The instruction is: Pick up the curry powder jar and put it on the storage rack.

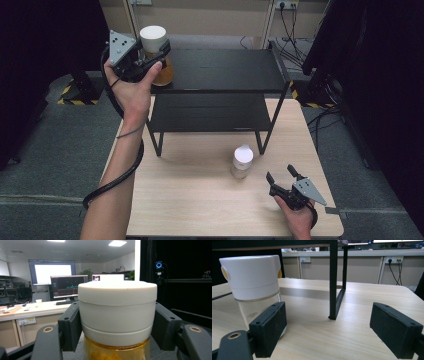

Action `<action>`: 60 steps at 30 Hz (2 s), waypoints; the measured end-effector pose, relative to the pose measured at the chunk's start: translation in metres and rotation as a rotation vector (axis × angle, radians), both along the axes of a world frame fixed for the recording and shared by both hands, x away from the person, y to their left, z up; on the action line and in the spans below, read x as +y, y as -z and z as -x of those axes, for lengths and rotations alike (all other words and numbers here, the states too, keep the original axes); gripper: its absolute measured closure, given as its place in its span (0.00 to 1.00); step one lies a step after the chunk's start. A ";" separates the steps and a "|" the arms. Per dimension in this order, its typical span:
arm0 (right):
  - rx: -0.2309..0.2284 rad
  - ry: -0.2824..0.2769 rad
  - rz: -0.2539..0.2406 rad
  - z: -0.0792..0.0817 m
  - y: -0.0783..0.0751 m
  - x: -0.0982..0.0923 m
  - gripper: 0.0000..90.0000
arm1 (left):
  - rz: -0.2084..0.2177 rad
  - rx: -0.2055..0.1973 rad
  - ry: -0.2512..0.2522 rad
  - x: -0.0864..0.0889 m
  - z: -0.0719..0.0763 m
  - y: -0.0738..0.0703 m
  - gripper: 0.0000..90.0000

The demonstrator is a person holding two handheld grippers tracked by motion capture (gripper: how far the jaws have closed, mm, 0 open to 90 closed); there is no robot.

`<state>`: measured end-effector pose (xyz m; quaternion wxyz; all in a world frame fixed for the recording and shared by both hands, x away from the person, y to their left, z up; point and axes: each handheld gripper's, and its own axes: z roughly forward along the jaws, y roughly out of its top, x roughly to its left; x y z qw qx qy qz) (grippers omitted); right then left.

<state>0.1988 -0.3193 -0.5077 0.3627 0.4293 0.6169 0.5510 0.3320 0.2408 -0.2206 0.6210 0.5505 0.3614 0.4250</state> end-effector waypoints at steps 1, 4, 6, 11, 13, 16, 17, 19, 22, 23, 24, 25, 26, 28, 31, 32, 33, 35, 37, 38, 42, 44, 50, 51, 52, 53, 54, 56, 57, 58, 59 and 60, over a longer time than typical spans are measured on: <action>0.000 0.000 0.000 0.000 0.000 0.000 0.16 | 0.002 0.003 0.002 0.000 -0.001 0.001 0.37; -0.002 0.000 0.000 0.000 0.000 0.000 0.16 | 0.002 0.000 0.002 0.000 -0.001 0.002 0.38; -0.001 0.001 0.001 0.000 0.000 0.000 0.16 | 0.000 -0.002 0.002 0.000 -0.001 0.002 0.38; -0.002 0.001 0.003 0.000 0.000 0.001 0.16 | 0.015 -0.001 0.010 0.002 -0.002 0.004 0.37; -0.002 0.000 0.003 0.000 0.000 0.000 0.16 | 0.017 0.000 0.012 0.003 -0.003 0.004 0.37; -0.002 0.000 0.006 0.000 0.000 0.001 0.16 | 0.006 0.001 0.015 0.003 -0.002 0.002 0.37; -0.002 0.001 0.006 0.000 0.000 0.001 0.16 | 0.006 0.003 0.015 0.003 -0.002 0.002 0.37; -0.002 0.000 0.007 0.000 0.000 0.001 0.16 | 0.009 0.005 0.015 0.003 -0.003 0.002 0.37; -0.002 0.000 0.005 0.000 0.000 0.001 0.16 | 0.017 0.011 0.018 0.005 -0.003 0.002 0.37; -0.002 0.000 0.006 0.000 0.000 0.001 0.16 | 0.018 0.011 0.020 0.006 -0.004 0.002 0.37; -0.002 0.000 0.006 0.000 0.000 0.001 0.16 | 0.019 0.012 0.024 0.006 -0.004 0.002 0.37; -0.002 0.000 0.007 0.000 0.000 0.001 0.16 | 0.024 0.011 0.030 0.008 -0.004 0.002 0.37; -0.001 0.000 0.007 0.000 0.000 0.001 0.16 | 0.039 0.002 0.045 0.010 -0.006 0.004 0.36; -0.003 0.000 0.008 0.000 0.000 0.001 0.16 | 0.039 -0.003 0.050 0.009 -0.005 0.003 0.30; -0.003 0.000 0.010 0.000 0.000 0.001 0.16 | 0.018 -0.010 0.043 0.006 -0.002 -0.001 0.20; -0.004 0.000 0.012 0.000 0.000 0.001 0.16 | 0.010 -0.011 0.040 0.005 -0.001 -0.002 0.19; -0.004 0.000 0.012 0.000 0.000 0.001 0.16 | 0.004 -0.015 0.034 0.004 0.001 -0.004 0.17; -0.004 -0.001 0.011 0.000 0.000 0.001 0.16 | -0.022 -0.027 0.013 0.002 0.008 -0.007 0.15; -0.004 -0.002 0.011 0.000 0.000 0.001 0.16 | -0.033 -0.036 0.005 0.002 0.013 -0.009 0.15; -0.003 -0.003 0.011 0.000 0.000 0.001 0.16 | -0.025 -0.039 0.009 0.004 0.016 -0.009 0.15; -0.002 -0.004 0.014 0.000 -0.001 0.001 0.16 | -0.022 -0.055 0.008 0.008 0.029 -0.009 0.15; -0.001 -0.003 0.017 0.000 -0.001 0.002 0.16 | -0.030 -0.056 0.005 0.009 0.036 -0.008 0.16; -0.003 -0.002 0.021 0.000 -0.001 0.002 0.16 | -0.058 -0.052 0.001 0.019 0.063 0.003 0.16; -0.003 -0.002 0.021 0.000 -0.001 0.002 0.16 | -0.058 -0.052 0.001 0.019 0.063 0.003 0.16; -0.002 -0.002 0.022 0.000 -0.001 0.002 0.16 | -0.051 -0.054 0.015 0.023 0.070 0.008 0.16; 0.000 -0.001 0.022 0.000 -0.001 0.002 0.16 | -0.041 -0.060 0.024 0.025 0.074 0.011 0.17; -0.001 -0.001 0.024 0.000 -0.001 0.002 0.16 | -0.037 -0.067 0.030 0.027 0.078 0.014 0.18; -0.001 0.000 0.025 0.000 -0.001 0.002 0.16 | -0.034 -0.076 0.044 0.030 0.086 0.019 0.18; -0.002 0.000 0.026 0.000 -0.001 0.003 0.16 | -0.031 -0.080 0.054 0.031 0.090 0.022 0.18; -0.002 0.000 0.027 0.000 -0.001 0.003 0.16 | -0.025 -0.083 0.064 0.032 0.093 0.025 0.18; -0.002 0.000 0.027 0.000 -0.001 0.003 0.16 | -0.025 -0.083 0.064 0.032 0.093 0.025 0.18; -0.002 0.000 0.027 0.000 -0.001 0.003 0.16 | -0.022 -0.084 0.076 0.033 0.097 0.030 0.18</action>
